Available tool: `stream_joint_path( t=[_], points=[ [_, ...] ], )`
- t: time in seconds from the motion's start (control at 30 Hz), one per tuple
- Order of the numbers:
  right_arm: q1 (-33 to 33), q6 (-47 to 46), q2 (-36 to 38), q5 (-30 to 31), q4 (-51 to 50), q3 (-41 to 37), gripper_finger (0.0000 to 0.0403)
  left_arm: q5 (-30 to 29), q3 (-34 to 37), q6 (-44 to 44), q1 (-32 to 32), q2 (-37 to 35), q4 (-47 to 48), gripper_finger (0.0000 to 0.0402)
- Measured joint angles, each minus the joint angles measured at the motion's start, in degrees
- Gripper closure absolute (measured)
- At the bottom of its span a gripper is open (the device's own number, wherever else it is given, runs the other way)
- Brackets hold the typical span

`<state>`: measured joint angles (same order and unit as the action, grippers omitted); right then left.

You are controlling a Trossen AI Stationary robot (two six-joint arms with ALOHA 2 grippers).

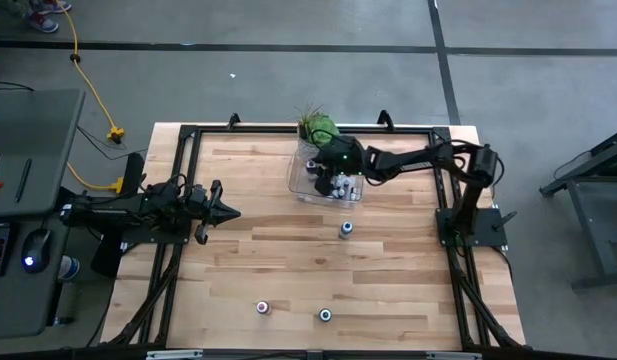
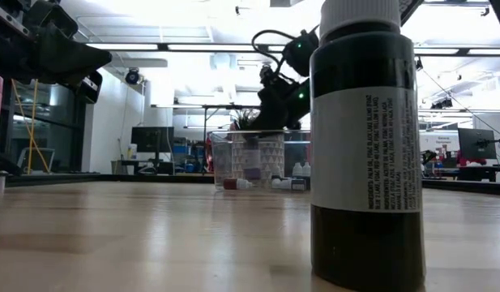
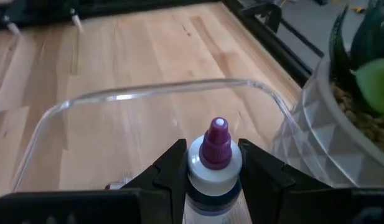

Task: Pick & Place food coloring
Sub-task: Put the large purple food coloring bottle into the bin, then put the large blue food coloring bottle into the bin

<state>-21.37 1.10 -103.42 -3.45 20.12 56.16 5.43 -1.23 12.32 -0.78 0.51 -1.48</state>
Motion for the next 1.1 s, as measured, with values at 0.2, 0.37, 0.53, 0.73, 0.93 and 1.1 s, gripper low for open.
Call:
stream_joint_path(
  t=[0.2,0.37,0.53,0.73,0.93,1.1],
  points=[
    [0.0,-1.29,-3.48,2.3,5.37,0.08,0.0291,0.0,0.02,0.0,0.0,-0.01,0.0,0.0401],
    [0.02,-1.31,-5.52,1.76,6.77,1.03,0.0291,0.0,0.02,0.0,0.02,-0.01,0.0,0.0401],
    [0.15,-1.24,-6.9,1.65,7.78,2.19,0.029,0.0,0.01,0.0,0.0,-0.01,-0.01,0.0401],
    [0.46,-1.27,-6.9,1.56,7.72,2.25,0.0236,0.0,0.02,0.0,0.02,0.0,0.0,0.0401],
    [0.81,-1.27,-6.09,1.63,5.96,2.29,0.0218,0.0,0.0,0.0,0.02,0.0,0.0,0.0401],
    [0.83,-1.05,-3.77,1.61,1.97,2.29,0.0216,0.0,0.02,0.0,0.0,0.01,0.0,0.0401]
  ],
)
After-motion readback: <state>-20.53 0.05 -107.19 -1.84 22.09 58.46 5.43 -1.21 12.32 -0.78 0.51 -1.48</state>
